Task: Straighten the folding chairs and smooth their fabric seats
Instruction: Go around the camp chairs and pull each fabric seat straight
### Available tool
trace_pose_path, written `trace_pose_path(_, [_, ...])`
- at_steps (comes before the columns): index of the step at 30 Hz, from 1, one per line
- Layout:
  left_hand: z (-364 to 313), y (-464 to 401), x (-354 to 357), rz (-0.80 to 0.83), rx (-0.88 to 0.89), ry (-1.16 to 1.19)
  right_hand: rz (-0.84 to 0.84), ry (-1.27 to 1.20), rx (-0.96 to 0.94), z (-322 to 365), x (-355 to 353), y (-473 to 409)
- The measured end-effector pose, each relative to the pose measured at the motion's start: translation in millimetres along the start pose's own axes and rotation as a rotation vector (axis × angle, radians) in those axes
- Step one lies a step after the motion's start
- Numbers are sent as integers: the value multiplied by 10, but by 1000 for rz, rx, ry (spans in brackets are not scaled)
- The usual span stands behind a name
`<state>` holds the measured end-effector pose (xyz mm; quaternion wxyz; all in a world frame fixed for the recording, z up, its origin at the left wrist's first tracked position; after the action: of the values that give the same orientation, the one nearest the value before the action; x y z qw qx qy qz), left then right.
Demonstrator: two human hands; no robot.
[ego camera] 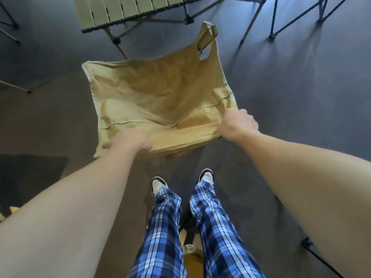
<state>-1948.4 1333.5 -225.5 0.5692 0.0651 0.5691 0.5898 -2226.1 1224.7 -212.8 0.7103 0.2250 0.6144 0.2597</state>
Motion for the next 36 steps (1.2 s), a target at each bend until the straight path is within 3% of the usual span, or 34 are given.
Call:
trace_pose_path(3, [-659,301,-247,-118,242,11,-23,-125,-8,-132,-208,90])
trace_pose_path(8, [-1806,973,-579,-79,564,22,-156,-341,78,-647,-729,244])
trace_pose_path(16, [-3613,2847,-440,-88,973,-199,-395,-595,510,-2778,-1333,1303])
trace_pose_path(18, [-4110,3725,-50,-114,1103,-307,-465,-666,649,-3589,-1271,1937])
trace_pose_path(21, [-4414,4541,461,-109,1236,-460,-510,-688,762,-4280,-1169,2558])
trace_pose_path(25, [-4843,5949,1520,-96,1384,-526,-594,-704,977,-5547,-837,3908])
trace_pose_path(30, [-4996,7366,3104,-51,1415,-702,-628,-786,1166,-6857,-49,5284])
trace_pose_path(36, [-5171,8021,4091,-51,1394,-757,-576,-931,1123,-7589,551,5688])
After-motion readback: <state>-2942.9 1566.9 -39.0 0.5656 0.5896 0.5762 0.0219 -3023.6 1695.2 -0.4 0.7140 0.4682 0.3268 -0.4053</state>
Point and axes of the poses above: each hand's wrist, its own y-axis away from the middle knuckle, its own x-axis out of the palm, z = x × y, the point moved 7 cm from there along -y, towards the middle knuckle, and after that the axes turned 7 degrees about -x, right-handed, at the moved point
